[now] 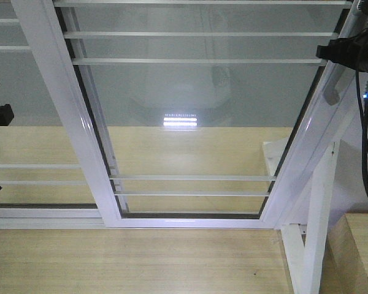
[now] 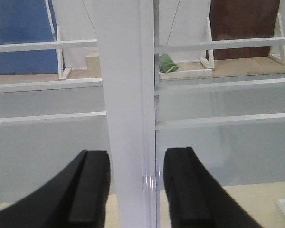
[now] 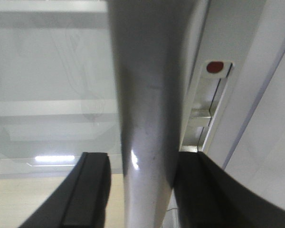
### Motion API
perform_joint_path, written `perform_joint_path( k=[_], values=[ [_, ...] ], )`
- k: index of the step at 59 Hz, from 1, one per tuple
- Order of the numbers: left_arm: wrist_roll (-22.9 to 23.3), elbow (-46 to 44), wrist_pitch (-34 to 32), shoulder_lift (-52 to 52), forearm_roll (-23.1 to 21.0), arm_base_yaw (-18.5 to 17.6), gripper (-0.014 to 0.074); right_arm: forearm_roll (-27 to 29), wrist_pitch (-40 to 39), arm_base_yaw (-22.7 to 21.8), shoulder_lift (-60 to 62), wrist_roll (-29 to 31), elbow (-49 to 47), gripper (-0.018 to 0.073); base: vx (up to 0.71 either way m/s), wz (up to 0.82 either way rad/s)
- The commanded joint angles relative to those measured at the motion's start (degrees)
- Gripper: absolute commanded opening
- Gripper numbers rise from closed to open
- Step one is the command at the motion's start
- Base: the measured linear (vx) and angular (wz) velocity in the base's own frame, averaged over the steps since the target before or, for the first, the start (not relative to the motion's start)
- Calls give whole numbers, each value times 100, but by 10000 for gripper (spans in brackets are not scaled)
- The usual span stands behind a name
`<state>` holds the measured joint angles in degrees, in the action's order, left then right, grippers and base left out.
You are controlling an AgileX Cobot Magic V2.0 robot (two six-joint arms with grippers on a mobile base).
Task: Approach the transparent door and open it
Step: 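Open the right gripper and move it onto the curved silver door handle, then close the right gripper around the silver handle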
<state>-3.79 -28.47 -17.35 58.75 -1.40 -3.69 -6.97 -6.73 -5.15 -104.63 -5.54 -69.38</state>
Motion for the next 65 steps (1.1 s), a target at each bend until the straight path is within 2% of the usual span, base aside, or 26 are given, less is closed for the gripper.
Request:
perform_joint_path(
  k=[1,13,24,36,65],
  values=[
    [25,-194,-520,-74,-45,-31,412,-18,-496,-16,211,19,-221,306,0,0],
    [25,-194,-520,-74,-45,-31,412,-18,-783,-16,211,5,-221,150,0,0],
    [25,-194,-520,-74,-45,-31,412,3,-902,-5,211,-39,-221,65,0,0],
    [25,-194,-520,-74,-45,-31,412,3,-1000,78,211,-350,-221,61,0,0],
    [25,-194,-520,-74,-45,-31,412,16,-1380,952,-122,-306,-221,64,0,-1]
  ],
)
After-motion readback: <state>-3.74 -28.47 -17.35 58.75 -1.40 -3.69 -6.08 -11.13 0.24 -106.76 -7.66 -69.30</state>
